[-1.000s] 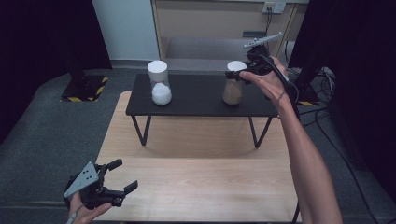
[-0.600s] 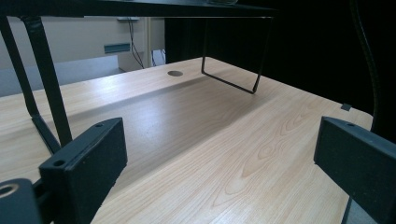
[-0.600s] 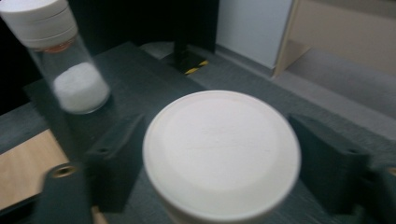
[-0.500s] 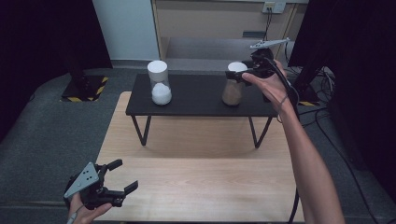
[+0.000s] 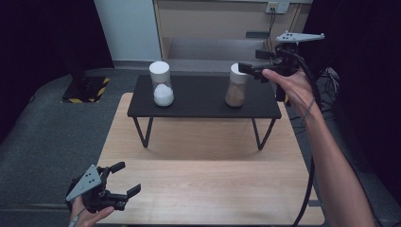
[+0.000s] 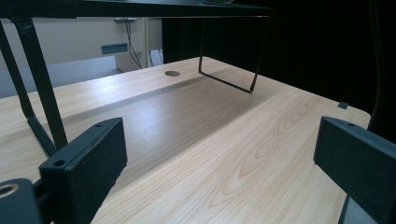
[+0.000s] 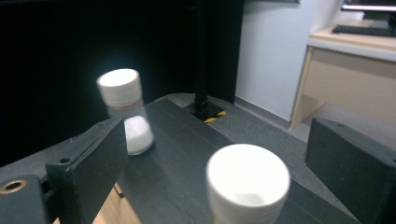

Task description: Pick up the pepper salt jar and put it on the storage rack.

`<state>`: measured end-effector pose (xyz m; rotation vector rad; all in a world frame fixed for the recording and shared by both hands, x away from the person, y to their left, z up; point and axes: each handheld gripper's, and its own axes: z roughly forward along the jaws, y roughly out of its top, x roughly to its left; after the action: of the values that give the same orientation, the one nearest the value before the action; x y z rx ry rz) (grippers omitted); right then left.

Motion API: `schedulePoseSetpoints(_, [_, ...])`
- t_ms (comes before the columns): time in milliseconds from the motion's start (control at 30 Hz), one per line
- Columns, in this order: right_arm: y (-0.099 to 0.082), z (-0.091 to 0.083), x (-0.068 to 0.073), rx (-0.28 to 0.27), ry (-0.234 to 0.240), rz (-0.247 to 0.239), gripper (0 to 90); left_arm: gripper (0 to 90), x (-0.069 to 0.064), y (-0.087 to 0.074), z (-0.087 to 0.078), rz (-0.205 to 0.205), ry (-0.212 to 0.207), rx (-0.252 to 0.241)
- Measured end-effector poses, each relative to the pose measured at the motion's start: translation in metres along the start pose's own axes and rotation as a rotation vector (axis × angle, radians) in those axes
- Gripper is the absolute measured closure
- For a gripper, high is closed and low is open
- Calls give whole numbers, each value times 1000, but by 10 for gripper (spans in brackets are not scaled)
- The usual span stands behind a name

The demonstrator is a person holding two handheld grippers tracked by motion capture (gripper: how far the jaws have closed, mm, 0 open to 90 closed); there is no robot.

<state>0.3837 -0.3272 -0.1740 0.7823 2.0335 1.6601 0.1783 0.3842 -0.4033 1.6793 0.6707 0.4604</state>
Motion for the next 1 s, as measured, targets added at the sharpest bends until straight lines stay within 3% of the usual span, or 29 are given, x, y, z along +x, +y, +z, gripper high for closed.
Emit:
schedulePoseSetpoints(133, [-1,-9,9,-13,15,-41,58,15,0,1,0,4,-4,4])
schedulePoseSetpoints(433, [-13,-20,23,-44,56,-83,66,18,1,1,1,4,-10,9])
schedulePoseSetpoints(1000, [-72,-49,48,-65,158,-146,60,22,-2,0,1,3,4,0])
